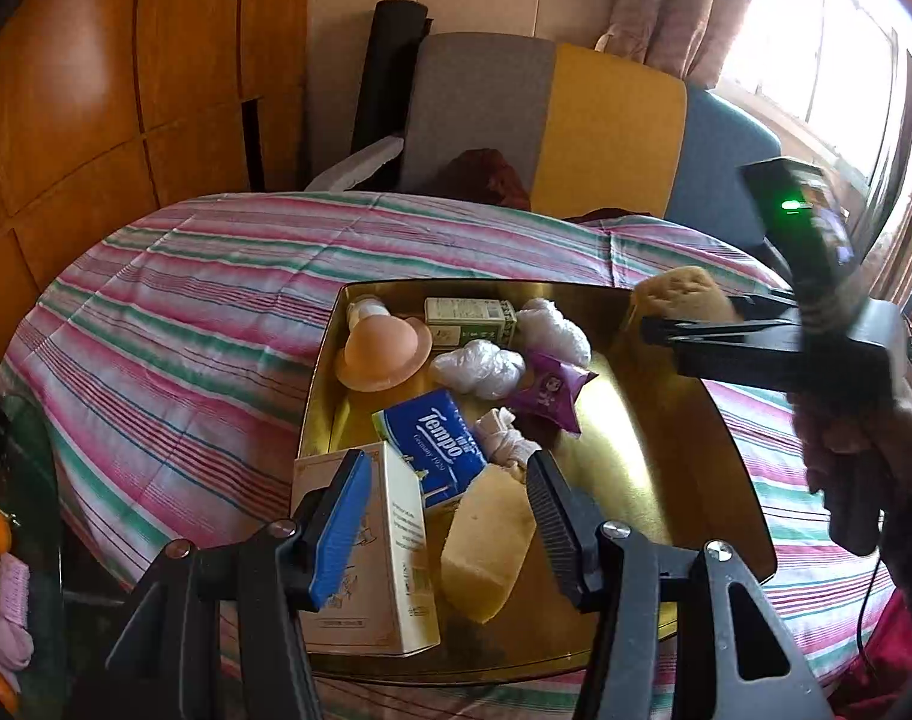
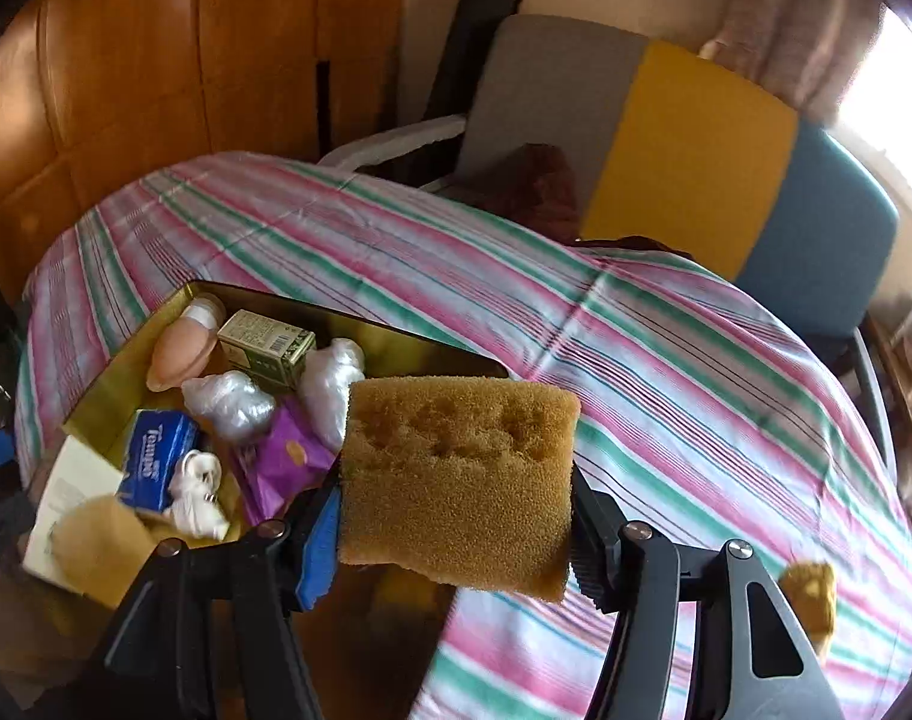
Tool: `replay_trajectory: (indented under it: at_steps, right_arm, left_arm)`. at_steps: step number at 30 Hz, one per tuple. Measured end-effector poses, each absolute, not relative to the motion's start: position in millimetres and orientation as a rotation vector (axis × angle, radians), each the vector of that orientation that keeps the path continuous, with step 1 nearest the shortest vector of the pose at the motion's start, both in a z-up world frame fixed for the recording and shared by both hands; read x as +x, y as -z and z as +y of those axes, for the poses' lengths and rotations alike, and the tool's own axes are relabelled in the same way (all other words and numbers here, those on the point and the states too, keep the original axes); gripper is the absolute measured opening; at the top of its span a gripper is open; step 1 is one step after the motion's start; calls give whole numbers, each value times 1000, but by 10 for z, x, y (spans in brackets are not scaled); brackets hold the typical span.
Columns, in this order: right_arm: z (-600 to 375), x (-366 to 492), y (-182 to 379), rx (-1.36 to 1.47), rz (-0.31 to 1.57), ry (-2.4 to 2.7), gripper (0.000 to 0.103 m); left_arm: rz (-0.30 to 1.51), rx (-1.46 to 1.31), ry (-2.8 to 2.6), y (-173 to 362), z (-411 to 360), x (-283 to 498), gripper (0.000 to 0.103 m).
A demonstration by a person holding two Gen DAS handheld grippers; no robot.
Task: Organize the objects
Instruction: 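Carry the yellow sponge into the gold tray and open the right gripper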
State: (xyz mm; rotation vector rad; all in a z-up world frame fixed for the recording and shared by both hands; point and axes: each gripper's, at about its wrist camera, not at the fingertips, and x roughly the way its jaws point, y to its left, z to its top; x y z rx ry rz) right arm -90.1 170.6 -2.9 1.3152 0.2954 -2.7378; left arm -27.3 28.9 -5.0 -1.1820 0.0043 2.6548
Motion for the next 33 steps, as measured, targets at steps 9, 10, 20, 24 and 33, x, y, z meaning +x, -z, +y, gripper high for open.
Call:
replay_trajectory:
  at_steps: [9, 10, 20, 24, 33]
  right_arm:
    - [1532, -1261, 412, 1421, 434, 2695, 68]
    - [1534, -1263, 404, 1419, 427, 2698, 70]
    - [1546, -1171, 276, 1361, 308, 2706, 80]
    - [1573, -1130, 213, 1339, 256, 2728, 81]
    - [1692, -841, 74, 1284, 134, 2786, 85]
  left_arm:
    - [-7, -1215, -2643, 135, 250, -313, 54]
    - [-6, -1215, -2643, 134, 250, -313, 54]
    - [-4, -1218, -2643, 133, 254, -293, 54]
    - [1, -1214, -2644, 126, 263, -281, 54]
    - [15, -1199, -2636, 97, 309, -221, 54]
